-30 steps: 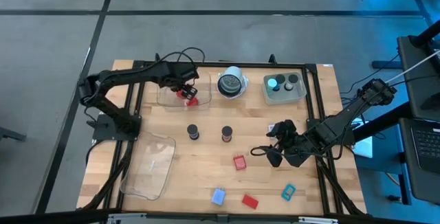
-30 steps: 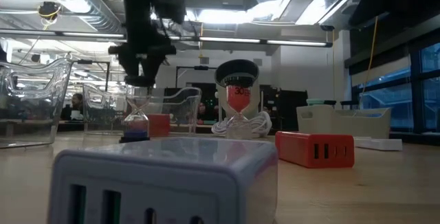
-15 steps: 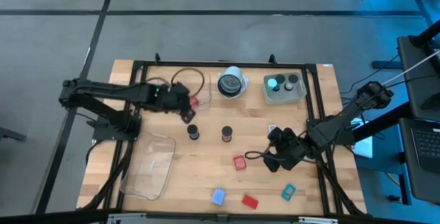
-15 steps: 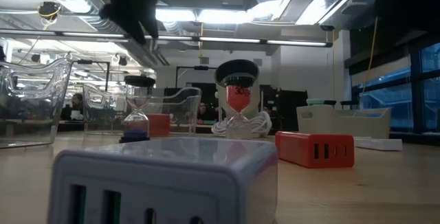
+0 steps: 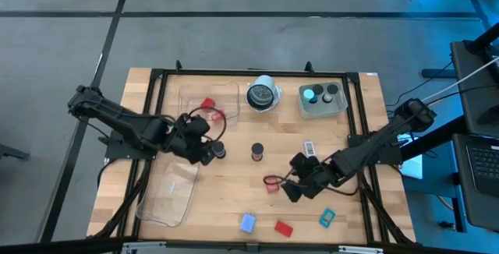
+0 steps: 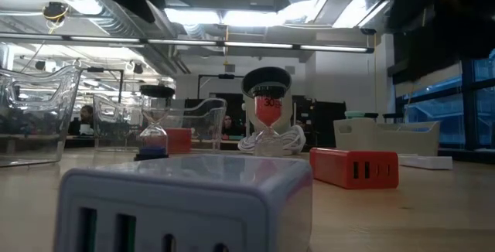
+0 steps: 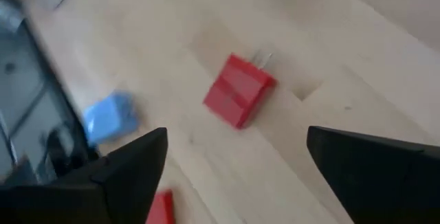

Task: Pick & Place Office items
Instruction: Put the red charger adapter into the top transparent bin

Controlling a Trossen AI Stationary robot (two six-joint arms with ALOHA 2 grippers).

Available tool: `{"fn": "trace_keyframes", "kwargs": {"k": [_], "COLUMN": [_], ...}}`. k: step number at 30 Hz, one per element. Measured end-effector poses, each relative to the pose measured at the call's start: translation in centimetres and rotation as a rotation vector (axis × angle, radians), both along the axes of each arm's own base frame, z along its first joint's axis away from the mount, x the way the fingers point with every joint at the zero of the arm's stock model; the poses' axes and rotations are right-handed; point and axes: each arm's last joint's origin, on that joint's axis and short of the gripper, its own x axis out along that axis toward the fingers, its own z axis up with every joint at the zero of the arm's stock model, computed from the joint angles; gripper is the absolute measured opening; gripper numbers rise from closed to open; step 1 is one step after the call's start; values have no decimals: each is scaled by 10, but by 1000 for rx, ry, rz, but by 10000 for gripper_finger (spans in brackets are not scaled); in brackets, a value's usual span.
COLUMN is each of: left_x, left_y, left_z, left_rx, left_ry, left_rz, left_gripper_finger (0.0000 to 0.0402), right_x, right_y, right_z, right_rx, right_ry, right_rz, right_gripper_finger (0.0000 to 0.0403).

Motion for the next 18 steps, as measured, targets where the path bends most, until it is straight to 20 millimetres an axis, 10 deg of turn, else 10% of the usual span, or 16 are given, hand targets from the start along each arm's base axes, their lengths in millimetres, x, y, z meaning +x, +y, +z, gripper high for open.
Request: {"fn": "trace_keyframes", "kwargs": {"k": [18], "left_x": [-7], "left_y": [-18], "left_z": [1], "left_rx": [76], "left_ry": [0], "left_rz": [-95], "left_gripper_finger": [224], "right_x": [45], "right_y": [14], "right_z": [-47], "right_rx": [-12], "right_ry": [-80], "right_rz": [-156], "right_gripper_finger": [366]}}
